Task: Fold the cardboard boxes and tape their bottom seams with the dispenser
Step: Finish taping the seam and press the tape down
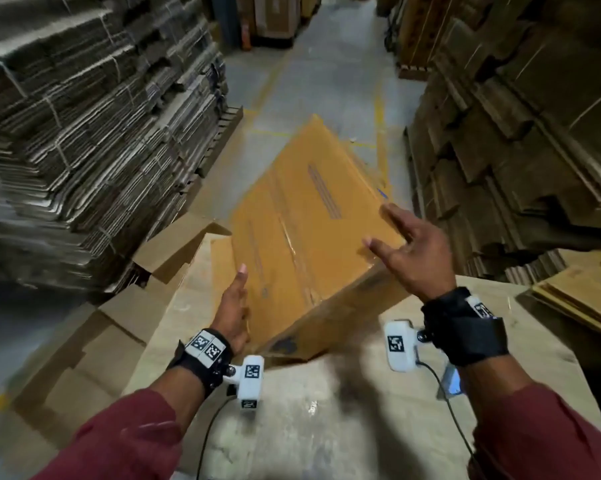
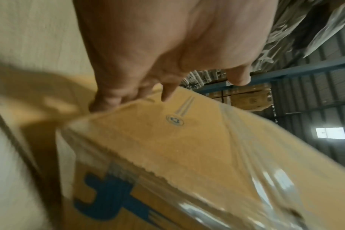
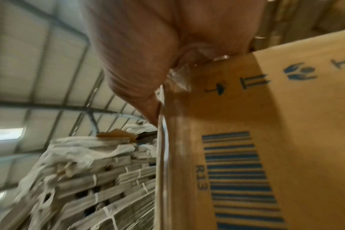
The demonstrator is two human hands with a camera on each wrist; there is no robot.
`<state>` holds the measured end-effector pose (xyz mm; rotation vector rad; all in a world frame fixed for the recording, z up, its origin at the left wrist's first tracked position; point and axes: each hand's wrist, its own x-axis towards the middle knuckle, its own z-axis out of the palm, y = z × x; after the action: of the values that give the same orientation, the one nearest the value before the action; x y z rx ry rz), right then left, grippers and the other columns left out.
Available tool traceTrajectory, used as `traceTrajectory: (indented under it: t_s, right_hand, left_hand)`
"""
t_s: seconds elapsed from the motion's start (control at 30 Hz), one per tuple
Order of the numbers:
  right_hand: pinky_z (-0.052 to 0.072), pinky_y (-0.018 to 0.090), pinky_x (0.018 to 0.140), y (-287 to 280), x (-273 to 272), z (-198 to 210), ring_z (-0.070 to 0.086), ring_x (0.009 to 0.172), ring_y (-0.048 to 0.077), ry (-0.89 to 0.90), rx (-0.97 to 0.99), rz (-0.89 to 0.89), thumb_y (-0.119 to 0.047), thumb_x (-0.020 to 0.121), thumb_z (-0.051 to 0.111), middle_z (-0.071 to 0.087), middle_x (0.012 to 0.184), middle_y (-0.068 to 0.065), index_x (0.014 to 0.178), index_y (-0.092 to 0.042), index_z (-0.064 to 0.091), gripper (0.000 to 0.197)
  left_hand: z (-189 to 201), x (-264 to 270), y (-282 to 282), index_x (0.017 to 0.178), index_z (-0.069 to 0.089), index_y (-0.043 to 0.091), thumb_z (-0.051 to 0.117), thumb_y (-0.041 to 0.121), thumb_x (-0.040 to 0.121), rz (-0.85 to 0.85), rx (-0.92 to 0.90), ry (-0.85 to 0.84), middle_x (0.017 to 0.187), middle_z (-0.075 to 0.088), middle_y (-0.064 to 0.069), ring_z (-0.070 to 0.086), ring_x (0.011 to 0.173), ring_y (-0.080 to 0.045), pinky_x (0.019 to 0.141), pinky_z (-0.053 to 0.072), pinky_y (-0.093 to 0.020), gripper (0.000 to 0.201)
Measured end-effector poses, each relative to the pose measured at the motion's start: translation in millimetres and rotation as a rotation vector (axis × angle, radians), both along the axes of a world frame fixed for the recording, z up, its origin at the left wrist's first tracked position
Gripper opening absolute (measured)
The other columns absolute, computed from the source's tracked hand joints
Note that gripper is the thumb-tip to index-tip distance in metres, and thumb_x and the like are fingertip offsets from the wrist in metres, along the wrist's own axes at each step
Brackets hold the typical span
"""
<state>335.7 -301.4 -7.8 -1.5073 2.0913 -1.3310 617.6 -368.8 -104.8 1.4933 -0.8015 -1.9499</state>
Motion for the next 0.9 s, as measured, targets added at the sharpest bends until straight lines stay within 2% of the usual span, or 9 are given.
traceTrajectory:
  t_s: [0.07, 0.2, 0.33, 0.4, 0.53, 0.7, 0.77, 0.83, 0.9]
  right_hand:
    - [0.051, 0.047, 0.103, -23, 19, 14, 0.065, 0.12, 0.018, 0.286, -0.054, 0.016, -0.041, 0.076, 0.078, 0.068, 0.133, -0.003, 0.132, -0.026, 0.067, 0.059]
    - [0.037, 0.049, 0.103, -36, 80, 3, 0.056, 0.13, 0.023, 0.5, 0.029, 0.155, -0.035, 0.077, 0.071, 0.059, 0.145, -0.008, 0.133, -0.031, 0.066, 0.056]
    - [0.032, 0.051, 0.103, -28, 144, -24, 0.042, 0.144, 0.022, 0.823, 0.04, 0.391, -0.033, 0.083, 0.065, 0.044, 0.158, -0.005, 0.14, -0.038, 0.057, 0.058]
    - [0.031, 0.053, 0.105, -28, 172, -26, 0.041, 0.145, 0.024, 0.839, 0.021, 0.414, -0.035, 0.084, 0.063, 0.043, 0.159, -0.003, 0.139, -0.038, 0.058, 0.055]
    - [0.028, 0.054, 0.113, -30, 201, -15, 0.043, 0.145, 0.017, 0.634, -0.022, 0.518, -0.043, 0.093, 0.055, 0.051, 0.153, -0.006, 0.145, -0.034, 0.054, 0.053]
    - [0.048, 0.044, 0.107, -27, 199, 8, 0.056, 0.133, 0.011, 0.122, -0.231, 0.567, -0.022, 0.091, 0.074, 0.065, 0.137, 0.001, 0.132, -0.017, 0.068, 0.042]
    - [0.043, 0.053, 0.11, -30, 185, 13, 0.048, 0.141, 0.023, 0.286, -0.237, 0.439, -0.035, 0.092, 0.071, 0.064, 0.138, 0.002, 0.129, -0.019, 0.07, 0.04]
    - [0.03, 0.068, 0.112, -33, 170, 16, 0.027, 0.151, 0.036, 0.571, -0.038, 0.247, -0.07, 0.087, 0.06, 0.052, 0.151, -0.002, 0.135, -0.033, 0.062, 0.061]
    - [0.021, 0.075, 0.111, -30, 167, 15, 0.011, 0.154, 0.04, 0.621, 0.191, 0.178, -0.096, 0.071, 0.047, 0.034, 0.163, -0.009, 0.141, -0.046, 0.051, 0.086]
  left_hand:
    - [-7, -4, -4, 0.161, 0.03, 0.028, 0.054, 0.099, 0.066, -0.06, 0.076, 0.05, 0.159, 0.042, -0.014, 0.047, 0.137, -0.042, 0.11, 0.039, -0.067, 0.121]
    - [25, 2, -3, 0.158, 0.037, 0.03, 0.046, 0.102, 0.063, -0.107, 0.038, 0.118, 0.157, 0.045, -0.016, 0.04, 0.145, -0.038, 0.115, 0.028, -0.062, 0.12]
    - [83, 28, -15, 0.154, 0.043, 0.037, 0.044, 0.086, 0.084, 0.123, -0.48, 0.135, 0.161, 0.043, 0.007, 0.038, 0.145, -0.001, 0.12, 0.023, -0.04, 0.085]
    - [93, 45, -18, 0.15, 0.048, 0.04, 0.041, 0.088, 0.083, 0.063, -0.696, 0.062, 0.155, 0.05, 0.011, 0.042, 0.142, 0.003, 0.123, 0.024, -0.029, 0.082]
    - [72, 75, -19, 0.159, 0.029, 0.045, 0.026, 0.101, 0.075, -0.218, -0.709, -0.121, 0.165, 0.026, 0.022, 0.019, 0.154, 0.0, 0.13, 0.011, -0.046, 0.101]
    - [80, 101, -16, 0.162, 0.02, 0.043, -0.008, 0.101, 0.068, -0.339, -0.927, -0.772, 0.174, 0.003, -0.003, -0.002, 0.16, -0.022, 0.127, 0.01, -0.059, 0.114]
    - [91, 112, -13, 0.159, 0.028, 0.044, -0.013, 0.101, 0.067, -0.329, -0.93, -0.899, 0.173, 0.006, -0.006, 0.004, 0.16, -0.027, 0.124, 0.018, -0.062, 0.116]
    - [91, 125, -12, 0.158, 0.033, 0.042, -0.014, 0.1, 0.07, -0.371, -0.962, -1.096, 0.173, 0.006, -0.009, 0.005, 0.159, -0.032, 0.122, 0.02, -0.064, 0.115]
    - [91, 139, -4, 0.156, 0.037, 0.041, -0.011, 0.098, 0.074, -0.421, -0.959, -1.265, 0.173, 0.005, -0.009, 0.002, 0.159, -0.034, 0.122, 0.017, -0.065, 0.111]
